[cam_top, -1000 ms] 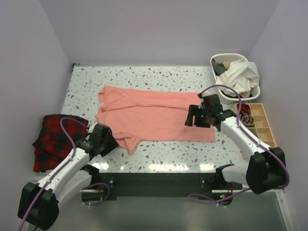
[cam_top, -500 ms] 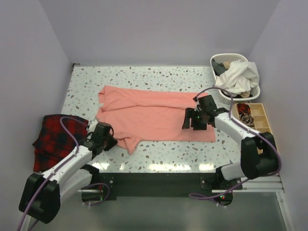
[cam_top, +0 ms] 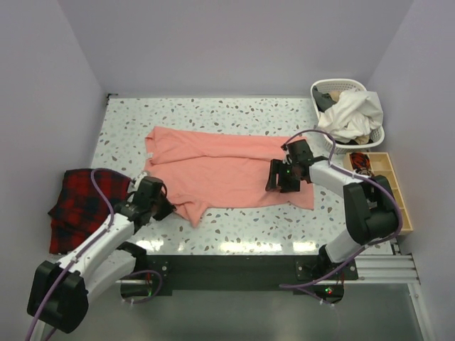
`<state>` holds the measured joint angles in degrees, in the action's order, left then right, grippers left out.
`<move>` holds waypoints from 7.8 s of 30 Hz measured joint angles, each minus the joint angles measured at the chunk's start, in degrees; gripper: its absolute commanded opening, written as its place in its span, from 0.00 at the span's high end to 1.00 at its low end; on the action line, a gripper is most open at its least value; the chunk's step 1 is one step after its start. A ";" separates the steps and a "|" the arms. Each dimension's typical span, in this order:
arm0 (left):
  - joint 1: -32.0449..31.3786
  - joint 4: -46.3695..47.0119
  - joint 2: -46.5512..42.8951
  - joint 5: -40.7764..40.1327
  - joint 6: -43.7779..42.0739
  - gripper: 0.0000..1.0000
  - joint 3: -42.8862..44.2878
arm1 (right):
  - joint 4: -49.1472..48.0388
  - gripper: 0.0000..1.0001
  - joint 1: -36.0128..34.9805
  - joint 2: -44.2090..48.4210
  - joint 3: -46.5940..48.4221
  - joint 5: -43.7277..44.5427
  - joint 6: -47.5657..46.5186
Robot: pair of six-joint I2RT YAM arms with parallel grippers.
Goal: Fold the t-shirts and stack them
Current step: Fold the flattened tshirt in 1/3 of the way
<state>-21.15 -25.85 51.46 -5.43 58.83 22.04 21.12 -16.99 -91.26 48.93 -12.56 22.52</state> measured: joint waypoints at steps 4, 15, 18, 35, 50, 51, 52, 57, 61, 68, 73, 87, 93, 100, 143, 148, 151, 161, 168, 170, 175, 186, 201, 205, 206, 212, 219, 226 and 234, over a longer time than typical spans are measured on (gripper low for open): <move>0.00 -5.60 -2.21 4.52 -2.71 1.00 7.26 | -0.96 0.32 -0.07 -0.39 0.24 0.81 0.90; 0.00 -21.07 -10.80 12.83 -5.07 0.69 10.01 | -0.98 0.32 -0.61 2.84 -2.25 4.83 1.42; 0.00 -26.47 -12.52 11.74 -5.92 0.37 11.34 | 0.92 0.32 -0.57 4.85 -3.52 6.10 1.14; 2.38 -8.07 12.83 -4.92 -10.40 0.16 29.62 | 8.35 0.28 -0.57 11.17 10.91 6.78 -1.14; 8.81 14.78 44.54 -1.84 -19.63 0.22 36.87 | 7.54 0.28 -0.57 -3.30 15.96 6.14 -2.27; 8.81 15.56 45.48 -1.75 -20.00 0.22 37.68 | 7.56 0.28 -0.57 -3.74 15.96 5.86 -2.27; 8.81 16.46 46.16 -1.75 -20.33 0.22 38.14 | 7.52 0.28 -0.57 -4.07 15.96 5.64 -2.29; 8.83 19.28 48.63 -1.77 -21.11 0.22 38.80 | 7.39 0.28 -0.57 -5.55 15.96 5.22 -2.62; 8.83 19.52 52.41 -1.57 -21.64 0.23 40.81 | 7.32 0.28 -0.57 -6.69 15.96 5.05 -2.69; 8.83 19.52 54.80 -0.83 -22.08 0.25 40.98 | 7.34 0.28 -0.57 -6.93 15.96 5.05 -3.02; 8.83 19.76 54.58 -0.09 -22.14 0.29 40.74 | 7.32 0.28 -0.57 -6.93 15.96 5.05 -3.10; 8.83 20.04 46.03 8.48 -22.71 0.36 30.58 | 7.15 0.28 -0.57 -6.91 13.31 5.07 -3.08; 8.81 19.10 39.95 9.90 -23.10 0.32 28.06 | 7.06 0.28 -0.57 -6.45 11.98 5.07 -3.08; 8.81 20.48 43.80 9.68 -23.10 0.31 34.53 | 6.93 0.28 -0.57 -4.66 10.67 5.09 -3.06; 6.56 16.31 56.48 13.75 -28.72 0.76 44.74 | 6.67 0.28 -0.57 -4.33 9.31 5.35 -3.08; 6.38 14.69 51.82 13.57 -29.79 0.99 43.12 | 6.67 0.28 -0.57 -4.13 8.68 5.38 -3.06; 6.38 13.84 49.42 13.73 -30.16 1.00 42.34 | 6.64 0.28 -0.57 -3.96 8.68 5.38 -3.06; 5.22 11.93 43.45 15.96 -30.32 0.73 32.92 | 6.67 0.28 -0.57 -3.06 7.61 5.44 -3.06; 4.50 9.11 36.20 17.44 -29.35 0.46 28.24 | 6.58 0.28 -0.57 -2.19 6.32 5.53 -3.04; 4.50 8.31 34.14 17.35 -29.40 0.41 28.20 | 6.62 0.28 -0.57 -1.75 5.86 5.66 -3.04; 4.55 6.84 31.04 14.60 -29.57 0.35 29.46 | 6.80 0.26 -0.57 0.31 5.46 8.31 -3.04; 7.72 13.22 50.62 9.86 -30.14 0.36 40.24 | 4.09 0.25 2.82 -6.36 17.64 11.61 -2.93; 14.97 14.14 61.96 11.32 -33.09 0.36 51.32 | 2.05 0.24 9.27 -20.06 25.70 11.74 0.07; 17.20 12.33 67.91 15.06 -34.49 0.36 60.08 | 1.95 0.24 9.57 -20.11 25.68 11.56 1.18; 17.40 11.43 69.61 15.93 -34.93 0.36 62.82 | 1.90 0.24 9.57 -20.11 25.68 11.50 1.22; 17.51 9.46 73.57 19.21 -38.58 0.34 69.29 | 0.26 0.22 10.03 -19.32 24.65 9.64 0.35; 17.51 8.46 64.89 20.28 -40.35 0.11 63.52 | 0.96 0.15 10.67 -7.45 18.01 10.23 -0.87; 17.49 11.54 34.23 18.62 -36.76 0.10 40.63 | 2.97 0.12 10.73 9.29 12.31 12.35 0.42; 17.33 6.56 14.16 15.43 -30.05 0.19 19.98 | 10.47 0.12 10.73 17.44 -3.23 12.92 4.70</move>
<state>-3.81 -19.29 65.63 10.00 28.77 42.02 31.59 -6.26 -73.82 45.69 0.36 27.22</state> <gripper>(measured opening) 0.831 0.874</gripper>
